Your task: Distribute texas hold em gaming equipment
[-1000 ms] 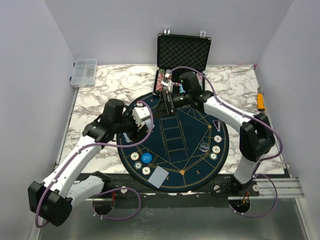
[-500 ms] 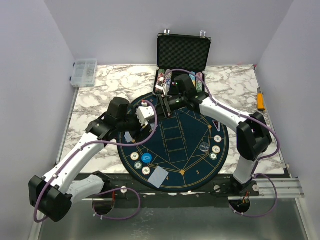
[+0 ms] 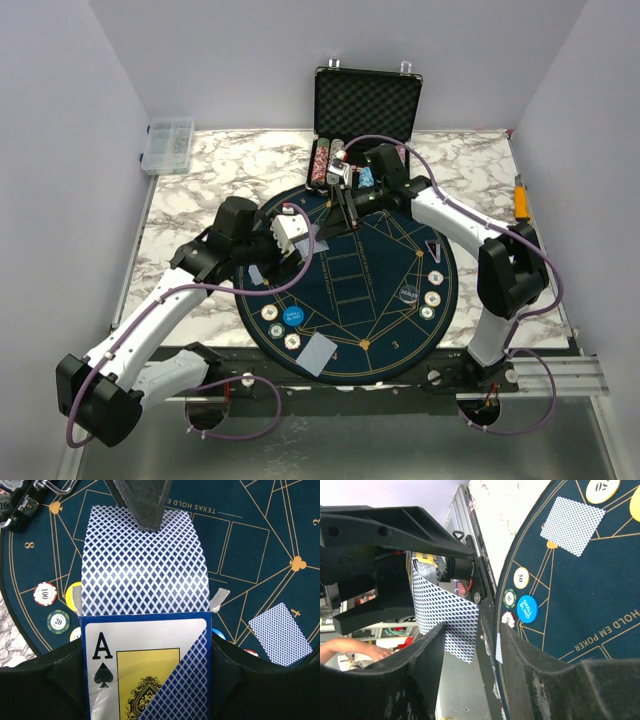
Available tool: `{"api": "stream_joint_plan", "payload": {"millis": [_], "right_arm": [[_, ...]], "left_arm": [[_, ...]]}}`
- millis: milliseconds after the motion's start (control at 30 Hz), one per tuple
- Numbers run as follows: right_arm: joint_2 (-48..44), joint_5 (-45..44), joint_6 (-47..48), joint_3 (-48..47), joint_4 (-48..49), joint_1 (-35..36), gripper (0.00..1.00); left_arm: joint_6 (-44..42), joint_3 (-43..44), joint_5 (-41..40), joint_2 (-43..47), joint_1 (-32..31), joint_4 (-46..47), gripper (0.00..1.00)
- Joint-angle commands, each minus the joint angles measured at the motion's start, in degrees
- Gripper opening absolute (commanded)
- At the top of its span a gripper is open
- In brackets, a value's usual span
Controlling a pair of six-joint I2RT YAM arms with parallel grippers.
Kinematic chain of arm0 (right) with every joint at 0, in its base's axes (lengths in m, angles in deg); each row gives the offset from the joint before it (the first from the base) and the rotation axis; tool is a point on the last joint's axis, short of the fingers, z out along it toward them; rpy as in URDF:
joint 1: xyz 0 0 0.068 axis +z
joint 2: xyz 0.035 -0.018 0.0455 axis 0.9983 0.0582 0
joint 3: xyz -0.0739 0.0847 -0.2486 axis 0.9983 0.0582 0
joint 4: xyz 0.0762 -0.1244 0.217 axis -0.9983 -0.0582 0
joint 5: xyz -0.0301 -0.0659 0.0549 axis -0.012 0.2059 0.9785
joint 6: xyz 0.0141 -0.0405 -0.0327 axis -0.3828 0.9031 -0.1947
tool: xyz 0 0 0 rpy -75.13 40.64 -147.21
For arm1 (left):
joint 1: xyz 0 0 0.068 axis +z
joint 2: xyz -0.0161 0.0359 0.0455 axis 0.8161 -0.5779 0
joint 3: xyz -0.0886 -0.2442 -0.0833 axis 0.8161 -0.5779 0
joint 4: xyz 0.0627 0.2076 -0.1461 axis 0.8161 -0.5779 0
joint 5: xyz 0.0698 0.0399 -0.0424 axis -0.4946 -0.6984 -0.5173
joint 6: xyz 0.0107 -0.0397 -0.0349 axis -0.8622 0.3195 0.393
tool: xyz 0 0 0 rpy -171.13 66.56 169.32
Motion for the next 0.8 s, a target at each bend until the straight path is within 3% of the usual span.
{"api": "stream_joint_plan", "payload": {"millis": [0, 100, 200, 300, 400, 500, 633, 767], "right_arm": [[-2.9, 2.2, 0.5, 1.2, 0.5, 0.0, 0.55], [-3.2, 4.2, -3.7, 2.5, 5.1, 0.3, 0.65], [-2.6, 6.5, -5.9, 2.9, 7.8, 1.0, 0.66], [-2.5, 7.5, -6.6, 2.9, 8.7, 1.1, 0.49], [-2.5, 8.0, -5.1, 2.5, 6.8, 1.2, 0.21], [-2.5, 7.4, -1.0, 1.4, 0.3, 0.3, 0.01], [-3.1, 7.1, 3.1, 1.1, -6.1, -3.9, 0.01], [-3.3, 5.2, 13.9, -1.7, -17.7, -7.4, 0.01]], "left_arm": [[-0.7, 0.8, 1.1, 2.0, -0.2, 3.2, 0.00], [-0.3, 1.1, 1.5, 1.7, -0.1, 3.4, 0.00], [0.1, 1.6, 1.5, 1.3, -0.1, 3.5, 0.00], [0.0, 1.5, 1.0, 1.4, -0.1, 3.5, 0.00], [0.0, 0.7, 0.3, 1.9, -0.1, 3.5, 0.00], [0.1, 0.0, -0.2, 2.4, 0.1, 3.4, 0.00], [0.2, -1.1, -0.2, 3.1, 0.5, 3.2, 0.00], [0.1, -1.9, 0.1, 3.1, 0.9, 3.3, 0.00]]}}
